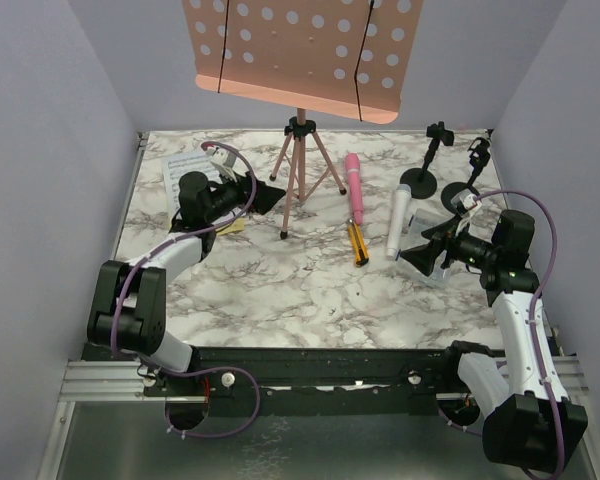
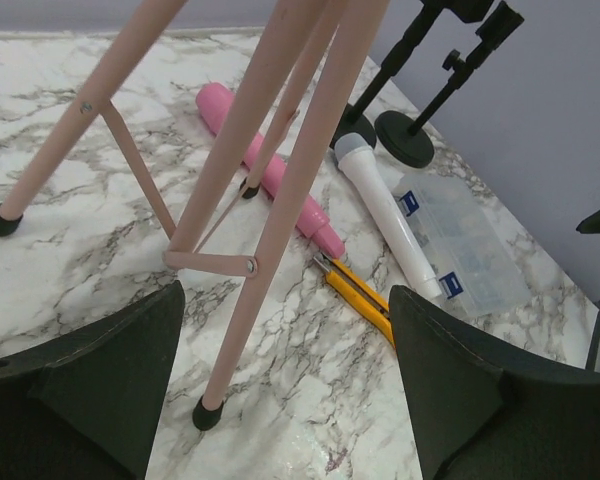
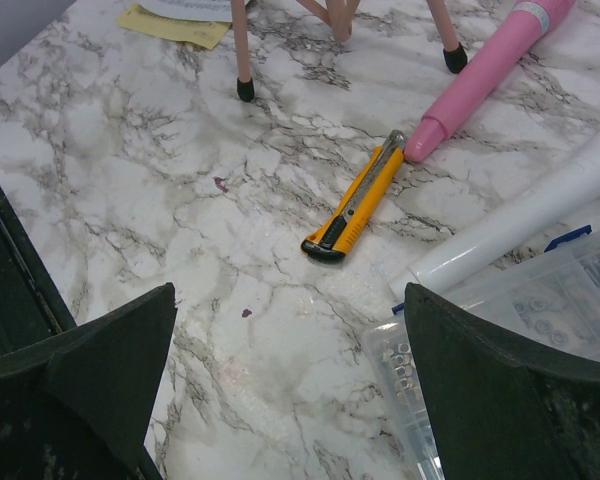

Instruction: Pack up the instrument practice props

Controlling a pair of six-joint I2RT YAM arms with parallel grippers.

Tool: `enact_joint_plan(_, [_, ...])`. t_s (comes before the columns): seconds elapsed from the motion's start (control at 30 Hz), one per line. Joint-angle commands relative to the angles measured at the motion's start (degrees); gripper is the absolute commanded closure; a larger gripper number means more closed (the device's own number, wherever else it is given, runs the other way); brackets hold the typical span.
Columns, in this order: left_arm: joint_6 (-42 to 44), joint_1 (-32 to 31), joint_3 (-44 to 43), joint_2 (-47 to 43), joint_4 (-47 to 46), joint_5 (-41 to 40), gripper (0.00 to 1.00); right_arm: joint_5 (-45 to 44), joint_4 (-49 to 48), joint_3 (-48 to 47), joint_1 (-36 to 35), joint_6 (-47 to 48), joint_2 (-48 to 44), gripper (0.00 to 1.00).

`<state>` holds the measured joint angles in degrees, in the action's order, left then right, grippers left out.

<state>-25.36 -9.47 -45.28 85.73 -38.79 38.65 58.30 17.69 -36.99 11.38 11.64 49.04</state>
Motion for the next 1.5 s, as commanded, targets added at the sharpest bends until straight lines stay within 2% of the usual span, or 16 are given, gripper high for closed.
enact_joint_plan(0.0, [1.59,-3.15,-1.58,4.06,-3.21,-3.37,0.18,-0.64,-0.28,0.67,0.31,0.86,-0.60,0.00])
enact_joint_plan(0.33, [1.46,-7.40,-3.11,10.93,-4.27,-6.91,0.28,-0.46,-0.10,0.54,0.30,0.97,-0.59,0.00])
enact_joint_plan(0.47, [1.29,-7.75,-3.00,13.25,-4.28,-7.16,0.38,-0.43,-0.05,0.50,0.32,0.98,-0.63,0.01])
enact_joint_plan(0.57, [1.58,-8.27,-2.46,14.40,-4.28,-7.84,0.41,-0.51,0.02,0.51,0.31,1.05,-0.79,0.00])
enact_joint_plan(1.17, [4.27,-11.52,5.08,10.96,-4.28,-9.46,0.88,-0.89,-0.02,0.56,0.31,1.17,-0.78,0.00])
enact_joint_plan(1.3, [3.93,-13.09,6.31,9.60,-4.28,-9.87,0.92,-1.08,-0.08,0.69,0.29,1.13,-0.94,0.00])
enact_joint_plan(1.47, [3.75,-15.68,9.24,7.03,-4.83,-12.71,0.93,-1.21,-0.03,0.65,0.32,1.12,-0.99,0.00])
